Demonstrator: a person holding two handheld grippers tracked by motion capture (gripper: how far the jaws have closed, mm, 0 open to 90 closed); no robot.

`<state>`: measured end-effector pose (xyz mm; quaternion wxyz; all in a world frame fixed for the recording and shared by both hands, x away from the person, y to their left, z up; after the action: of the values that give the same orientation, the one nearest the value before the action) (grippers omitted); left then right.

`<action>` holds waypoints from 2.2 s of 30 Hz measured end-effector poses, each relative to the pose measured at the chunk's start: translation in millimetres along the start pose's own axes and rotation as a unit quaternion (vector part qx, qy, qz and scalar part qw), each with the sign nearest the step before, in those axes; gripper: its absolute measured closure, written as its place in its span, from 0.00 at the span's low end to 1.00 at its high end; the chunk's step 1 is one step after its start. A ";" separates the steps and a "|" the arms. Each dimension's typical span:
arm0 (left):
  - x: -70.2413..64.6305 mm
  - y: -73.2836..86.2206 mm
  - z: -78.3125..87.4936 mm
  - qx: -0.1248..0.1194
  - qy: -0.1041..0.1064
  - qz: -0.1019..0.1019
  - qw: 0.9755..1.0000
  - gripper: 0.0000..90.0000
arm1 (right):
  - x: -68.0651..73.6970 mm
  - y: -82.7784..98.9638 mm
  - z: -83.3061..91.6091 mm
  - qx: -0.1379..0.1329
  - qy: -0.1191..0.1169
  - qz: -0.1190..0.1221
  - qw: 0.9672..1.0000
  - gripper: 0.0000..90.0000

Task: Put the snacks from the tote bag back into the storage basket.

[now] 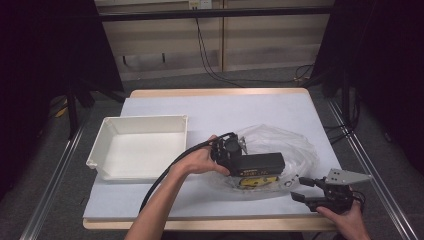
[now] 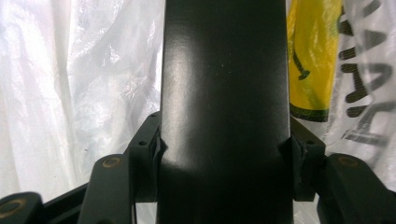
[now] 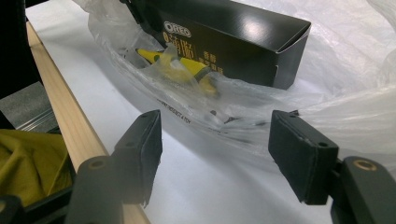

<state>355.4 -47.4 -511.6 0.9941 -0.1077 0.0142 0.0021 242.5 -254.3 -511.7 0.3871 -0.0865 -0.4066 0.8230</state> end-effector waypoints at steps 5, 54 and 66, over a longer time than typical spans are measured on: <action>-6.4 -3.6 9.4 -0.018 0.004 -0.002 1.000 0.48 | -0.2 -0.2 1.4 -0.003 0.000 0.001 1.000 0.38; -3.4 9.4 83.7 -0.114 -0.016 0.018 0.993 0.48 | 0.7 -3.5 4.4 -0.018 0.001 0.001 1.000 0.34; -1.2 26.6 92.9 -0.108 -0.027 0.027 0.993 0.48 | 0.7 -5.6 5.9 -0.026 0.009 -0.001 1.000 0.25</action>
<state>356.6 -1.5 -426.5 0.9762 -0.2141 -0.0105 0.0336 242.5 -255.3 -503.6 0.3890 -0.1030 -0.4243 0.8112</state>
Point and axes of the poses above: each handheld gripper's, and its own axes: z roughly backward along the jaws, y roughly out of its underside, x roughly to its left, the point moved 9 cm from there along -z, roughly forward along the jaws, and after that the axes turned 10 degrees about x, right-handed, at the moved point
